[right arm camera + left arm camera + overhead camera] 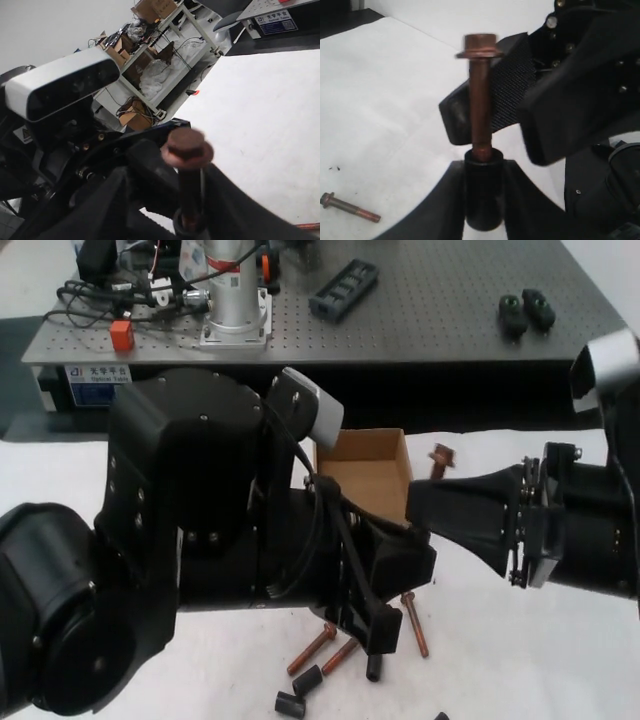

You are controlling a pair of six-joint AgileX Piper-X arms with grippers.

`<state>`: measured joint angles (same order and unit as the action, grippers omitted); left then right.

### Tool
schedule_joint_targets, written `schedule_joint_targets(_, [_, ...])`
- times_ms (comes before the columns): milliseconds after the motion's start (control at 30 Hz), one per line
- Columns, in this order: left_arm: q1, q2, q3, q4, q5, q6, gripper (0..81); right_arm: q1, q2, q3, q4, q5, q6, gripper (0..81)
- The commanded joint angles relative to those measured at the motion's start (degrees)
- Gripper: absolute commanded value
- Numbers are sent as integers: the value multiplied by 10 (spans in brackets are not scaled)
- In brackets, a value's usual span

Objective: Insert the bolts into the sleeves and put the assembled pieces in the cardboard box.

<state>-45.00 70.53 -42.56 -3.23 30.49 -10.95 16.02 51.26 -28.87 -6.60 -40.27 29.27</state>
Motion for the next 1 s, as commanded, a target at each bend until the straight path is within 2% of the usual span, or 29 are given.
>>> schedule_joint_targets(0, [-1, -7, -7, -16, -10, 12, 7, -6, 1, -2, 1, -16, -11, 381])
schedule_joint_targets(167, [-1, -7, -7, -31, -85, 25, 7, -48, -17, -2, 11, -16, -30, 363])
schedule_joint_targets(300, [-1, 2, -7, -85, -121, 21, 7, -108, -60, -2, 61, -17, -49, 363])
schedule_joint_targets(400, [4, 28, -16, -100, -174, -31, 7, -156, -98, -2, 138, -17, -74, 363])
schedule_joint_targets(467, [19, 62, -37, -83, -180, -75, 7, -185, -121, -2, 201, -12, -96, 363])
schedule_joint_targets(533, [39, 114, -80, -47, -181, -110, 7, -210, -140, -2, 277, 13, -126, 363])
schedule_joint_targets(600, [57, 178, -138, -5, -184, -125, 7, -222, -149, -2, 347, 75, -159, 363])
schedule_joint_targets(733, [84, 307, -272, 73, -184, -127, 7, -229, -148, -2, 446, 180, -192, 363])
schedule_joint_targets(967, [102, 518, -536, 244, -184, -122, 7, -229, -146, -2, 506, 233, -186, 363])
